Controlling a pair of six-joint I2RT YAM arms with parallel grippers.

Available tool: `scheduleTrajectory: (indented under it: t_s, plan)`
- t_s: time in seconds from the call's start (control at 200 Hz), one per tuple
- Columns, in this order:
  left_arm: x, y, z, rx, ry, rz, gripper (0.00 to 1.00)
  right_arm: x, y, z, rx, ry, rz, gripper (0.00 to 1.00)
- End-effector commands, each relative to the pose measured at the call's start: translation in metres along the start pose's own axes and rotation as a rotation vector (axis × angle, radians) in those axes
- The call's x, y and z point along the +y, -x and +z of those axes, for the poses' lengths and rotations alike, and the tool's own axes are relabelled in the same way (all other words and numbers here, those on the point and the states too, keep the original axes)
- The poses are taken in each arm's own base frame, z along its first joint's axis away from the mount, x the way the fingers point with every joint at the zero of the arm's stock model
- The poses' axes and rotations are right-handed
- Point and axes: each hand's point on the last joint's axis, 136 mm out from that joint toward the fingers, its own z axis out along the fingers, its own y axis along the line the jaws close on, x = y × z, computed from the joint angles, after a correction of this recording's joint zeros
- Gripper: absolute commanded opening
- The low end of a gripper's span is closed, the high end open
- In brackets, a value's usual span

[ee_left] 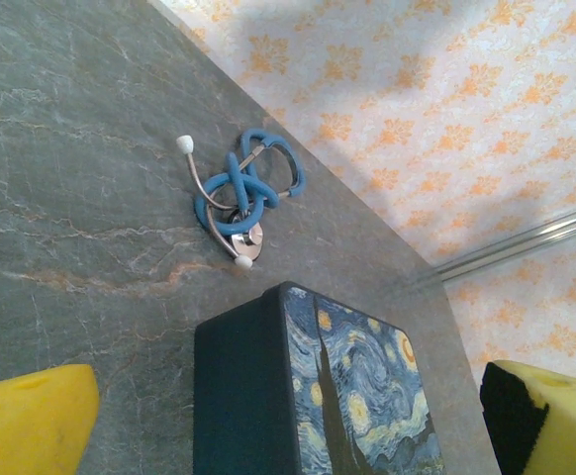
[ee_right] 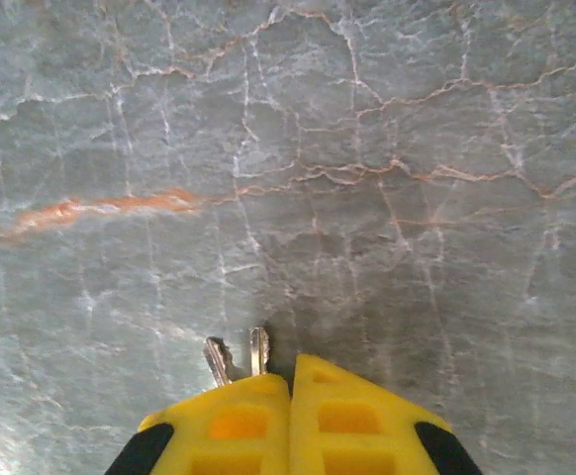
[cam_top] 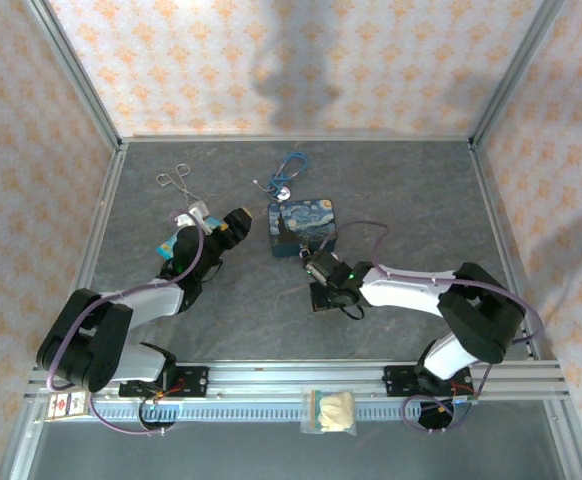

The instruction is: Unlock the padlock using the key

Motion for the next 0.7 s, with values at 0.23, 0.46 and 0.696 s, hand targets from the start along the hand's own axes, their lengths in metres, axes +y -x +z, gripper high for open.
scheduleTrajectory:
  t_s: [0.23, 0.46, 0.696]
  plan:
    - [-0.034, 0.009, -0.016, -0.021, -0.112, -0.001, 0.99, 0.022, 0.057, -0.031, -0.125, 0.326, 0.176, 0.00]
    - [-0.068, -0.018, -0.027, 0.068, -0.231, -0.004, 0.94, 0.030, 0.102, -0.068, -0.287, 0.452, 0.144, 0.00]
    - [-0.105, -0.054, -0.039, 0.165, -0.374, -0.037, 0.73, 0.030, 0.140, -0.100, -0.426, 0.554, 0.184, 0.00]
